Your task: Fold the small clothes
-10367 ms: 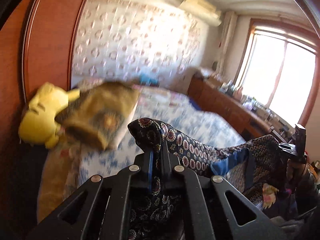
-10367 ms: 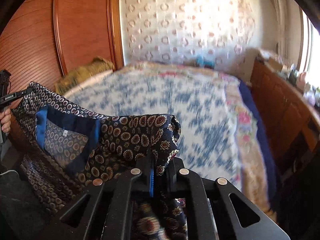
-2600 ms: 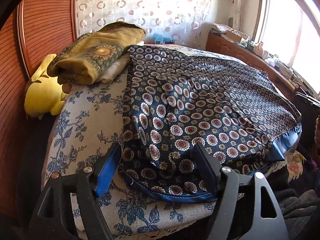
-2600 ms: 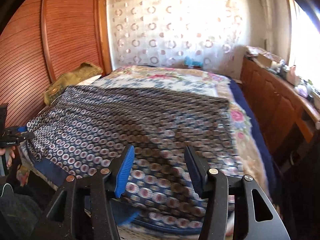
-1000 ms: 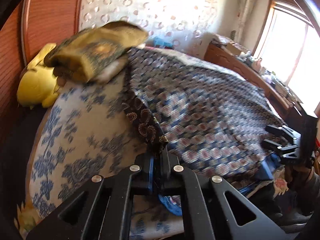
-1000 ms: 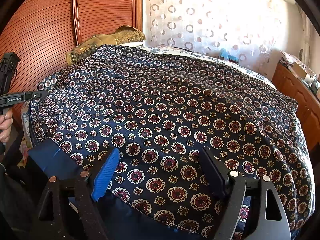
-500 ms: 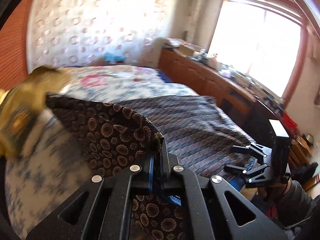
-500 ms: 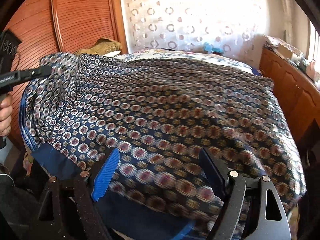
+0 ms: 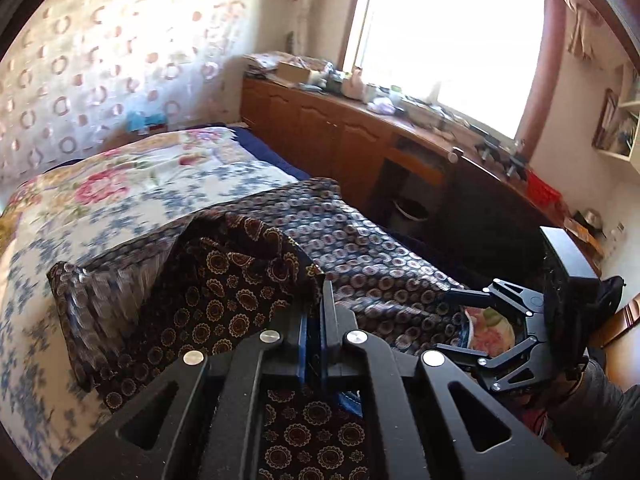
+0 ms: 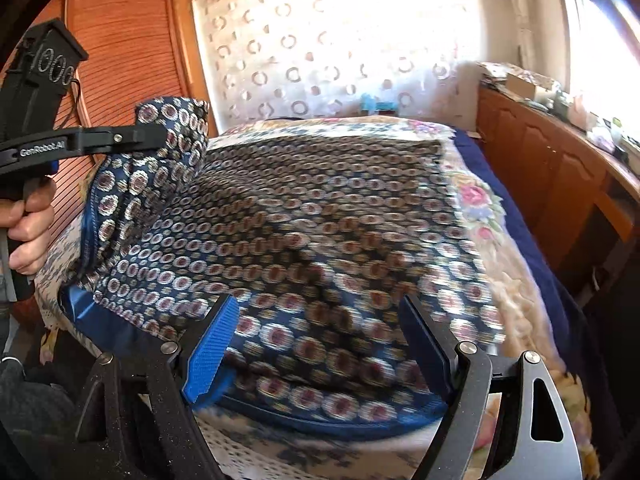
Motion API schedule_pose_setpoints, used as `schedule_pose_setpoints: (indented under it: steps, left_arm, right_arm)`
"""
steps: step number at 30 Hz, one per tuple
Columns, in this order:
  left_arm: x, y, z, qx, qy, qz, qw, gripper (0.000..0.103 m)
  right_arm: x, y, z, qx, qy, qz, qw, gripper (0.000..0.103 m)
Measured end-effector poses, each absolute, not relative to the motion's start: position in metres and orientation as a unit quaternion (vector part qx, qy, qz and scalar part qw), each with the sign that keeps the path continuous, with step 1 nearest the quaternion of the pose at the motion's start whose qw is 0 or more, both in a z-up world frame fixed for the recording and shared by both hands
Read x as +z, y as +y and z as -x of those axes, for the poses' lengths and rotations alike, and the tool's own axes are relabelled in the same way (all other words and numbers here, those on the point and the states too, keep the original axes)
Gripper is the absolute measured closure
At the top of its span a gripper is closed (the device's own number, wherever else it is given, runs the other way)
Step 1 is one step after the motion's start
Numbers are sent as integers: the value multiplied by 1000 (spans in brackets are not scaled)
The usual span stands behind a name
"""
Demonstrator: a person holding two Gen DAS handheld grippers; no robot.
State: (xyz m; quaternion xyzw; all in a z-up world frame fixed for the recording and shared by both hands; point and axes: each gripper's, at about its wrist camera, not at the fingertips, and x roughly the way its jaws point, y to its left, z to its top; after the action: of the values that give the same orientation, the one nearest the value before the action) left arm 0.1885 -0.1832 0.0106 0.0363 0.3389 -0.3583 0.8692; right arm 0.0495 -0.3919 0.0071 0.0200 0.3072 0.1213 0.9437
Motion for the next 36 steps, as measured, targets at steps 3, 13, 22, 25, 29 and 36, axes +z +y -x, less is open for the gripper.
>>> schedule_pose_setpoints:
  steps: [3,13,22,25,29,36]
  left_arm:
    - [14,-208,-192,-374,341,-49,861,98]
    - [38,-283,-195,-433,338,-80,832,98]
    - [32,-270,-210,-428,351,-85,828,52]
    - [33,-242,-218,-415,347,-80,837,26]
    - [24,-206,-230,-376,344,-86,856,26]
    - [-8,-149,-255,-306,355,-93,879,26]
  right_arm:
    - [8,-416,-42,108,301,-35,947,20]
    - [17,-467,-37,67,296,-63,951,20]
    - [20,-463,-52,56,298,-69,951,20]
    - [20,-458,-64,59,302,-69,949,20]
    - [22,-451,-76,69,307,-61,947,20]
    - [29,-423,-131,90,315,-26,945,20]
